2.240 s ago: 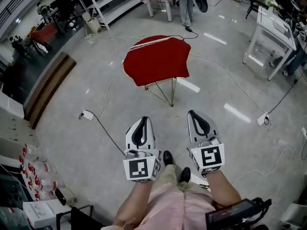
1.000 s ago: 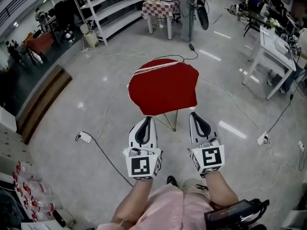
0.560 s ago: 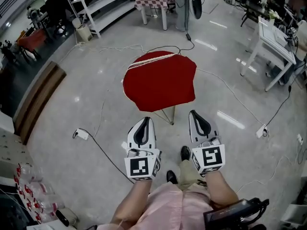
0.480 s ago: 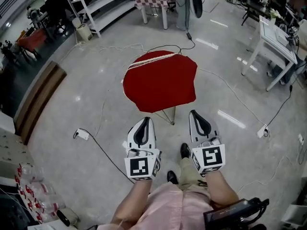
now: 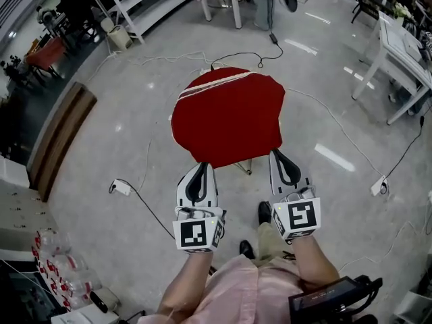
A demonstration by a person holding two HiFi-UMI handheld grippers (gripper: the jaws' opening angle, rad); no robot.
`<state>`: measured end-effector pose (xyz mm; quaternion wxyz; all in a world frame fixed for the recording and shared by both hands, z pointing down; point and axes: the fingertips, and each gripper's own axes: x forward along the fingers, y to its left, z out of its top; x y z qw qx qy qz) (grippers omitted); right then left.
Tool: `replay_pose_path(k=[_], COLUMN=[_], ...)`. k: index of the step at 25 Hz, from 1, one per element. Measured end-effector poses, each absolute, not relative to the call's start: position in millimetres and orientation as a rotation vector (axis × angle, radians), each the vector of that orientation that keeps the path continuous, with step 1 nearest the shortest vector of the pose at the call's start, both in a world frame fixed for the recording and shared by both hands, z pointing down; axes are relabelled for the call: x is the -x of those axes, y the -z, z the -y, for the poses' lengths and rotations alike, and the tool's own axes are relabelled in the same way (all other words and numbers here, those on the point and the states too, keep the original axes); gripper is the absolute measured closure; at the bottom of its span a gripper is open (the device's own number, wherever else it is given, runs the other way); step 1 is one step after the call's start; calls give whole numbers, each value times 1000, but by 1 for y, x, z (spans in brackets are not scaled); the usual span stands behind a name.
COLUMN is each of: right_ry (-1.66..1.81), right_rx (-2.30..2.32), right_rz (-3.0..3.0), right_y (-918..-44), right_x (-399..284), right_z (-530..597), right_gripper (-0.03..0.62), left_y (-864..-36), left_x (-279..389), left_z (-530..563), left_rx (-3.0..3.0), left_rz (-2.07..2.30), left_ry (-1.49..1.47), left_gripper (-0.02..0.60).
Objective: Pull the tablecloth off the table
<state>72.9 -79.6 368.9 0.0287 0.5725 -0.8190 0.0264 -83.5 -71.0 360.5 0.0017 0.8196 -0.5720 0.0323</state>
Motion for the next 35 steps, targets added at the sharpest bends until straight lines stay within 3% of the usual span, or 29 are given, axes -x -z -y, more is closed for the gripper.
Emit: replay_pose_path(k=[5, 24, 35], right_ry=[-135, -69, -61], right_rx=[-1737, -1644, -1586], right_rz=[2544, 2722, 2736], right_y=[-394, -349, -356], right_x=[-116, -125, -95], right_z=[144, 234, 258], right_gripper=[576, 576, 576], left_y=[-379, -333, -342], left_x=[40, 21, 51], left_z=[133, 196, 217], left_rx=[-2553, -2552, -2509], left_rz=[1812, 1983, 2011], left_ry=[-174, -176, -159], left_gripper=[546, 546, 546])
